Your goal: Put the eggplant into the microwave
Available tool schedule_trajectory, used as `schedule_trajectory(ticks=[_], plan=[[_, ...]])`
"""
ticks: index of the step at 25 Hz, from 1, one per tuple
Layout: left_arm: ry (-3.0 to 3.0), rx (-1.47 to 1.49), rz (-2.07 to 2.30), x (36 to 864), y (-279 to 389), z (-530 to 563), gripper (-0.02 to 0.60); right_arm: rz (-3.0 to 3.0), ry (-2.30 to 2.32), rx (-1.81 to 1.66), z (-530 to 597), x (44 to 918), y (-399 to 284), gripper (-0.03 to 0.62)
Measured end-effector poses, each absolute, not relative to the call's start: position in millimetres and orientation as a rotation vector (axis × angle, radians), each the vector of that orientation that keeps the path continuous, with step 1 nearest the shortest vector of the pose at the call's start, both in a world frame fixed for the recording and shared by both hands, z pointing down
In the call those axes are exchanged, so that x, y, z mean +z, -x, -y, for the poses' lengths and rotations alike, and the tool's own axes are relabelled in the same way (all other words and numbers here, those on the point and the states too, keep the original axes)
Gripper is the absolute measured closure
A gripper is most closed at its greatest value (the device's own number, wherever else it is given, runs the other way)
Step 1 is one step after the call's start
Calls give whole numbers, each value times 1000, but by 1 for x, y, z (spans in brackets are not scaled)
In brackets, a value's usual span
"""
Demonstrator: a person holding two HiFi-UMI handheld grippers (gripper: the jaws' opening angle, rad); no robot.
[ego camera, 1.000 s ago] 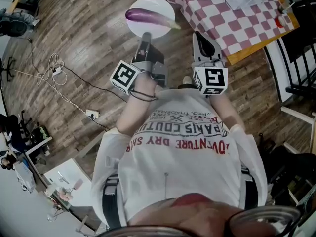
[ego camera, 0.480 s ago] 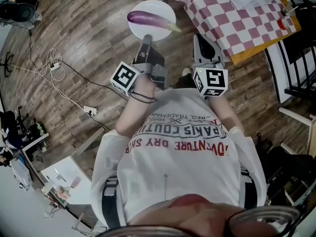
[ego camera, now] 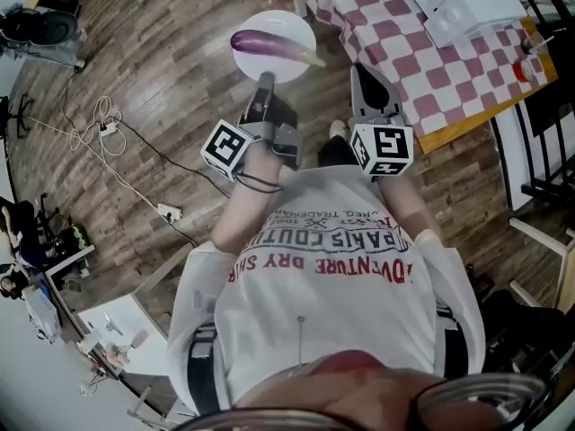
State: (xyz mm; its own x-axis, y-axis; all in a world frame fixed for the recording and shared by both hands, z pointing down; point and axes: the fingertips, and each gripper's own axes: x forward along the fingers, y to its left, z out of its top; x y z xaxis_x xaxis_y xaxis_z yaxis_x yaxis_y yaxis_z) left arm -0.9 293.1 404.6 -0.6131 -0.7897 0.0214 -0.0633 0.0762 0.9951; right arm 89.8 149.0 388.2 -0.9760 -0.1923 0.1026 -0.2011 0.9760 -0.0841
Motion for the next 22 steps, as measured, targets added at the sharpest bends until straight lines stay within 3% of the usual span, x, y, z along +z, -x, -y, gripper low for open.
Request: schedule_trajectory(ticks=[12,22], plan=[[-805,-1527,1757,416,72,-160,545,3010,-377,194,-3,387,-18,568],[-869,-1385,1664,432,89,-52,545,2955,-545,296,84,408,-15,568]])
